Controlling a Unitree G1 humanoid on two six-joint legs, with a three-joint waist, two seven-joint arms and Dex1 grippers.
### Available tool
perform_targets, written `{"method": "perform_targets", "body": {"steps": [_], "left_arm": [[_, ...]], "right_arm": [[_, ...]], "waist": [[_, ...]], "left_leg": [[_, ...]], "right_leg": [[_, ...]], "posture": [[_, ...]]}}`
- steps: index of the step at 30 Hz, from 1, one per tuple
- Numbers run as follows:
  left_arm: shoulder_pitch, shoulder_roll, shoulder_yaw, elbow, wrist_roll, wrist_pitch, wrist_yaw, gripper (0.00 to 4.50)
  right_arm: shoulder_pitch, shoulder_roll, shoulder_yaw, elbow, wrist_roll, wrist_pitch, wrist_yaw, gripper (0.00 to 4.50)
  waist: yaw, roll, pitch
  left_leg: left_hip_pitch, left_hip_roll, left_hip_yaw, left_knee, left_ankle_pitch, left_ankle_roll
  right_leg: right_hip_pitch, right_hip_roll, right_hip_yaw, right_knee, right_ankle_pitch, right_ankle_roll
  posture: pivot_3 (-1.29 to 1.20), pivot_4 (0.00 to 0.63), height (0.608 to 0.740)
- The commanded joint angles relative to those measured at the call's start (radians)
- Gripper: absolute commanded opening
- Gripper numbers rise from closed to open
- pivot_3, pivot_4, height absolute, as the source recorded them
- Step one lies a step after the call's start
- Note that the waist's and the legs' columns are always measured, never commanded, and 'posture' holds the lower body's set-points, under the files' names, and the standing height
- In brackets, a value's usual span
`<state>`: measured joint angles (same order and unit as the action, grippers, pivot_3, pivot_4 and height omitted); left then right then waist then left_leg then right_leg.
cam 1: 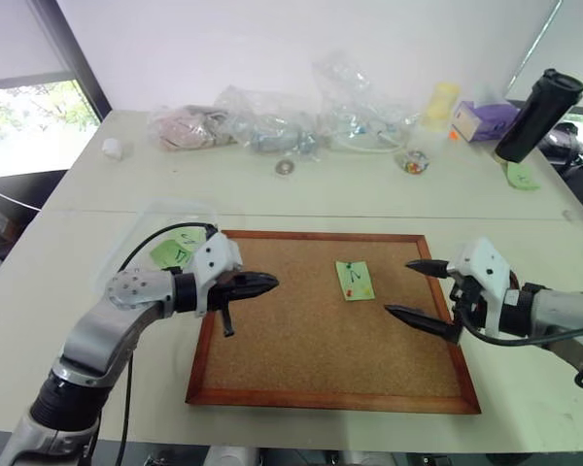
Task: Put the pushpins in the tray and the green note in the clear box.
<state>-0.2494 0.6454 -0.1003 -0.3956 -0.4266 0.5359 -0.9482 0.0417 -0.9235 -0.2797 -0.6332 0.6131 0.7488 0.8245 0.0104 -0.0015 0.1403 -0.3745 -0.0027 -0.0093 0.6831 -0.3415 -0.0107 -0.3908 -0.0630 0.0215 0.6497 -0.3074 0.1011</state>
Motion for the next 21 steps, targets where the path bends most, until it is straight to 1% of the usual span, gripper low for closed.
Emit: {"method": "perform_targets", "body": {"steps": [1, 6, 10, 21], "left_arm": [[-0.005, 0.007, 0.028, -0.033, -0.020, 0.001, 0.009, 0.00], [-0.015, 0.002, 0.038, -0.056, -0.067, 0.049, 0.021, 0.00], [0.003, 0.025, 0.022, -0.056, -0.051, 0.034, 0.008, 0.00], [0.002, 0.018, 0.011, -0.041, -0.041, 0.013, 0.012, 0.00]], "right_arm": [[-0.014, -0.016, -0.010, -0.027, 0.016, 0.000, 0.007, 4.48], [-0.016, -0.010, -0.007, -0.026, 0.008, 0.001, 0.005, 4.48], [-0.012, -0.007, -0.004, -0.025, 0.004, -0.001, 0.003, 4.48], [-0.027, -0.007, 0.001, -0.008, -0.004, -0.004, 0.001, 4.48]], "waist": [[0.000, 0.000, 0.000], [0.000, 0.000, 0.000], [0.000, 0.000, 0.000], [0.000, 0.000, 0.000]], "left_leg": [[0.000, 0.000, 0.000, 0.000, 0.000, 0.000], [0.000, 0.000, 0.000, 0.000, 0.000, 0.000], [0.000, 0.000, 0.000, 0.000, 0.000, 0.000], [0.000, 0.000, 0.000, 0.000, 0.000, 0.000]], "right_leg": [[0.000, 0.000, 0.000, 0.000, 0.000, 0.000], [0.000, 0.000, 0.000, 0.000, 0.000, 0.000], [0.000, 0.000, 0.000, 0.000, 0.000, 0.000], [0.000, 0.000, 0.000, 0.000, 0.000, 0.000]], "posture": [[0.00, 0.150, 0.740], [0.00, 0.150, 0.740], [0.00, 0.150, 0.740], [0.00, 0.150, 0.740]]}}
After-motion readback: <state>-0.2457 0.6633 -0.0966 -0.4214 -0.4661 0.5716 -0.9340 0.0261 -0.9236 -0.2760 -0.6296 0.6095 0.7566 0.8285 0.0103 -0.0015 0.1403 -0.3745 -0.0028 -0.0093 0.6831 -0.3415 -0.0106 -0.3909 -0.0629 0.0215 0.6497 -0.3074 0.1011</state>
